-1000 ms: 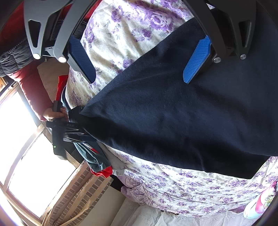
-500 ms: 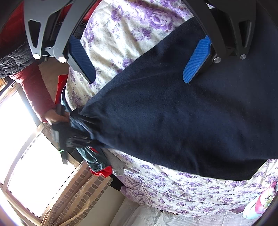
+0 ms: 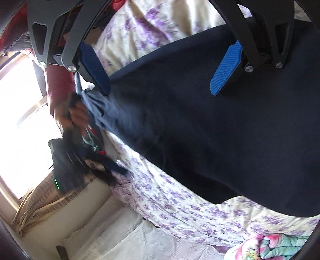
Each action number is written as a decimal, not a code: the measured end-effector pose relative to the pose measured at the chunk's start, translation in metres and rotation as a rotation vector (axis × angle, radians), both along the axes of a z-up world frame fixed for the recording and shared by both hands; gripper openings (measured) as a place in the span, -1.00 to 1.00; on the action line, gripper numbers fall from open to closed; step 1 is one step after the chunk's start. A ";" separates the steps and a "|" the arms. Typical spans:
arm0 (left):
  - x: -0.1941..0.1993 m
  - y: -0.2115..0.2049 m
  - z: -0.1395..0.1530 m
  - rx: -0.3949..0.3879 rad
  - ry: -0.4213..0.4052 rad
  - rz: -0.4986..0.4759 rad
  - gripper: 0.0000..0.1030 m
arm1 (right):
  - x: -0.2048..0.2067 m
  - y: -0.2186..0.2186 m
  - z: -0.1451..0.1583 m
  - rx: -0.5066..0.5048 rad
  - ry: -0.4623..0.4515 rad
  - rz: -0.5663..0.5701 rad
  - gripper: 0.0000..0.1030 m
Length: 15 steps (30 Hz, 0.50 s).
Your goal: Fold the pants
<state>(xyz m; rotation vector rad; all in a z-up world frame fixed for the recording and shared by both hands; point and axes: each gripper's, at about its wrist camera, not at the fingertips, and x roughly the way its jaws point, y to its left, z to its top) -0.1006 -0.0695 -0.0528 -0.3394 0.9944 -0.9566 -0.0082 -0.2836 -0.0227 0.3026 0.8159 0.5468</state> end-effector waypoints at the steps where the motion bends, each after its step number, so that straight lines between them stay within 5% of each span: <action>1: -0.002 -0.002 0.000 0.020 -0.016 -0.002 0.88 | 0.020 0.021 -0.006 -0.024 0.012 0.016 0.14; 4: -0.016 -0.016 -0.003 0.117 -0.125 -0.016 0.88 | 0.085 0.077 -0.038 -0.145 0.100 0.015 0.09; 6: -0.023 -0.022 -0.004 0.160 -0.170 -0.026 0.89 | 0.107 0.094 -0.053 -0.223 0.121 0.009 -0.55; 9: -0.021 -0.021 -0.005 0.154 -0.162 -0.036 0.89 | 0.132 0.092 -0.073 -0.287 0.150 -0.057 -1.00; 15: -0.013 0.007 0.006 0.054 -0.076 0.003 0.87 | 0.125 0.065 -0.050 -0.169 0.067 -0.178 -0.88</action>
